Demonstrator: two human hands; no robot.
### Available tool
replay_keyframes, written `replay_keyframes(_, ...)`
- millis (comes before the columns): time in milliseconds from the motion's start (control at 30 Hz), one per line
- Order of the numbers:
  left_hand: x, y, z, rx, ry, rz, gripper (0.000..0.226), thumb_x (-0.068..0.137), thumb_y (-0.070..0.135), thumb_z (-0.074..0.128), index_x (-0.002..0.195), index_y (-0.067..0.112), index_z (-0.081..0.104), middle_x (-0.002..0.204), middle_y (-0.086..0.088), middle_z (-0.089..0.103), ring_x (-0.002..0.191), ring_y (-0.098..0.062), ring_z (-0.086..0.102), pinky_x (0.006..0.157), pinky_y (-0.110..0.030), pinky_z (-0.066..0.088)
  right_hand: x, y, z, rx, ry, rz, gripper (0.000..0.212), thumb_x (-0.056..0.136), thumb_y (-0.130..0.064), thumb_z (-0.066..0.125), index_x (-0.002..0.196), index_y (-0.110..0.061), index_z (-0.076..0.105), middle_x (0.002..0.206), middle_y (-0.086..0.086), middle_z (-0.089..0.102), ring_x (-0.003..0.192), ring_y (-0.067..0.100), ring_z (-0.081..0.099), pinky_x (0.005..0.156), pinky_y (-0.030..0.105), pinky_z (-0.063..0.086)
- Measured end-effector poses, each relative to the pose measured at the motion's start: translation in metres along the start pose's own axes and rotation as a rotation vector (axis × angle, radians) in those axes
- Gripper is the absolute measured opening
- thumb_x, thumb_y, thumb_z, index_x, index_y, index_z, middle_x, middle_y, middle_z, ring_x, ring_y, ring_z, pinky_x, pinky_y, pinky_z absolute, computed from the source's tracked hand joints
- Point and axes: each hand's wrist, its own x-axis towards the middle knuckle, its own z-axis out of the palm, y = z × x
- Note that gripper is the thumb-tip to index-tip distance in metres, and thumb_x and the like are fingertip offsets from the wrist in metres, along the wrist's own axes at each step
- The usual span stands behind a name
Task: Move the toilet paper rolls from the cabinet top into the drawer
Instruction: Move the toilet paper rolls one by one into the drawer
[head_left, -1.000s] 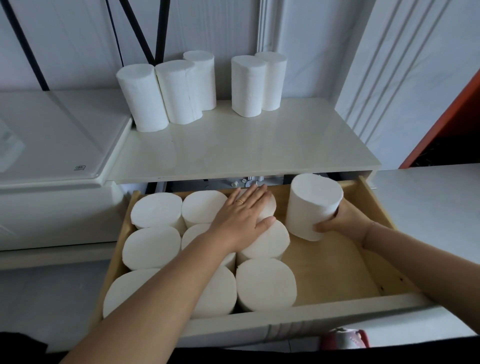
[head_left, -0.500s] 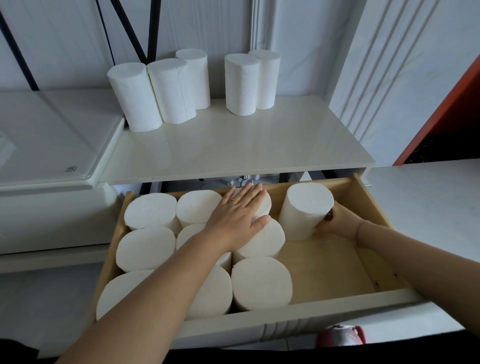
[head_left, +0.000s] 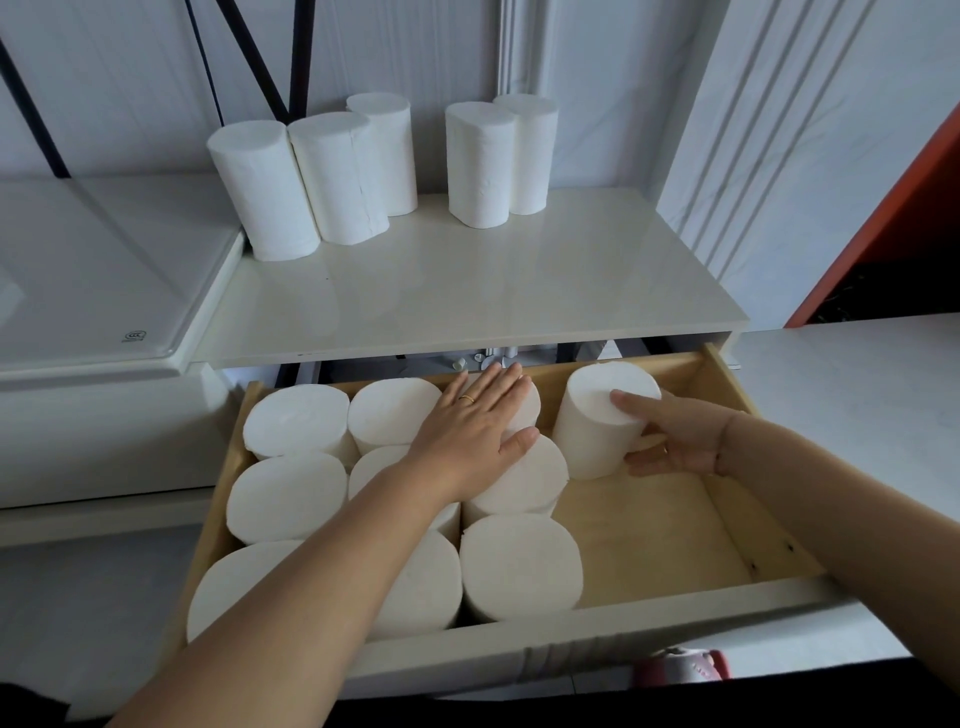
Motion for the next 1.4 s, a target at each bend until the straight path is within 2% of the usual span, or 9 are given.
replay_keyframes(200,0.000,-0.001,0.002,-0.001,0.013,0.001,0.062,0.097,0.053,0.012,0.150,0.025,-0.005,0.157,0.009,-0.014,0.142,-0.005,-0.017,0.114,-0.031,-0.014,0.004,-0.002,0.023,0.064,-0.017,-0.028,0.059,0.087,-0.041,0.065,0.138,-0.020,0.043,0.135,0.011,0.047,0.122,0.030,0.051,0.072,0.037,0.061)
replay_keyframes(400,0.001,-0.002,0.004,-0.001,0.024,0.000,0.063,0.097,0.054,0.013,0.150,0.025,-0.003,0.157,0.009,-0.012,0.142,-0.006,-0.015,0.115,-0.032,-0.013,0.003,-0.004,0.035,0.095,0.016,-0.039,0.059,0.086,-0.041,0.066,0.137,-0.020,0.043,0.135,0.011,0.047,0.123,0.031,0.050,0.072,0.038,0.062)
replay_keyframes(733,0.003,0.001,0.005,0.003,0.029,0.000,0.062,0.096,0.053,0.012,0.150,0.026,-0.005,0.157,0.010,-0.012,0.142,-0.006,-0.016,0.114,-0.031,-0.015,0.007,-0.006,0.047,0.098,0.102,-0.041,0.071,0.083,-0.046,0.068,0.142,-0.023,0.035,0.141,0.008,0.040,0.126,0.032,0.045,0.086,0.046,0.057)
replay_keyframes(833,0.003,0.001,0.005,0.003,0.024,0.010,0.062,0.096,0.054,0.011,0.149,0.026,-0.005,0.157,0.010,-0.013,0.142,-0.005,-0.017,0.114,-0.032,-0.014,0.007,-0.006,0.046,0.010,0.107,0.002,0.076,0.083,-0.055,0.062,0.144,-0.025,0.028,0.139,0.010,0.043,0.113,0.035,0.058,0.091,0.049,0.052)
replay_keyframes(933,0.002,0.001,0.004,0.004,0.028,0.018,0.062,0.097,0.053,0.012,0.150,0.026,-0.004,0.157,0.010,-0.012,0.142,-0.006,-0.016,0.114,-0.031,-0.014,0.006,-0.006,0.043,-0.132,0.125,-0.009,0.088,0.079,-0.060,0.064,0.148,-0.025,0.022,0.143,0.006,0.043,0.123,0.032,0.050,0.100,0.054,0.040)
replay_keyframes(1033,0.002,0.001,0.004,0.006,0.023,0.027,0.060,0.097,0.053,0.012,0.150,0.028,-0.003,0.158,0.009,-0.011,0.143,-0.007,-0.015,0.115,-0.033,-0.013,0.005,-0.004,0.037,-0.145,0.100,-0.095,0.099,0.071,-0.039,0.081,0.148,-0.026,0.020,0.142,0.001,0.043,0.127,0.028,0.045,0.098,0.053,0.043)
replay_keyframes(1133,0.003,0.000,0.004,0.002,0.019,0.042,0.058,0.097,0.052,0.011,0.149,0.032,-0.003,0.157,0.009,-0.011,0.143,-0.008,-0.016,0.115,-0.034,-0.012,0.002,-0.002,0.038,-0.194,0.085,-0.157,0.102,0.069,-0.025,0.084,0.147,-0.025,0.018,0.138,0.001,0.040,0.127,0.028,0.042,0.095,0.054,0.049)
replay_keyframes(1300,0.004,0.001,0.004,-0.008,0.018,0.055,0.056,0.097,0.051,0.011,0.149,0.034,-0.002,0.157,0.010,-0.011,0.142,-0.008,-0.017,0.113,-0.034,-0.015,0.002,0.001,0.054,-0.280,0.269,-0.220,0.101,0.067,-0.028,0.086,0.141,-0.014,0.018,0.119,-0.003,0.039,0.111,0.021,0.043,0.081,0.045,0.056)
replay_keyframes(1400,0.004,0.001,0.004,0.002,0.018,0.055,0.056,0.097,0.052,0.010,0.148,0.034,-0.003,0.157,0.010,-0.011,0.142,-0.007,-0.017,0.114,-0.034,-0.015,0.001,0.002,0.056,-0.345,0.302,-0.218,0.104,0.065,-0.035,0.086,0.140,-0.012,0.018,0.126,0.003,0.043,0.111,0.021,0.045,0.088,0.044,0.052)
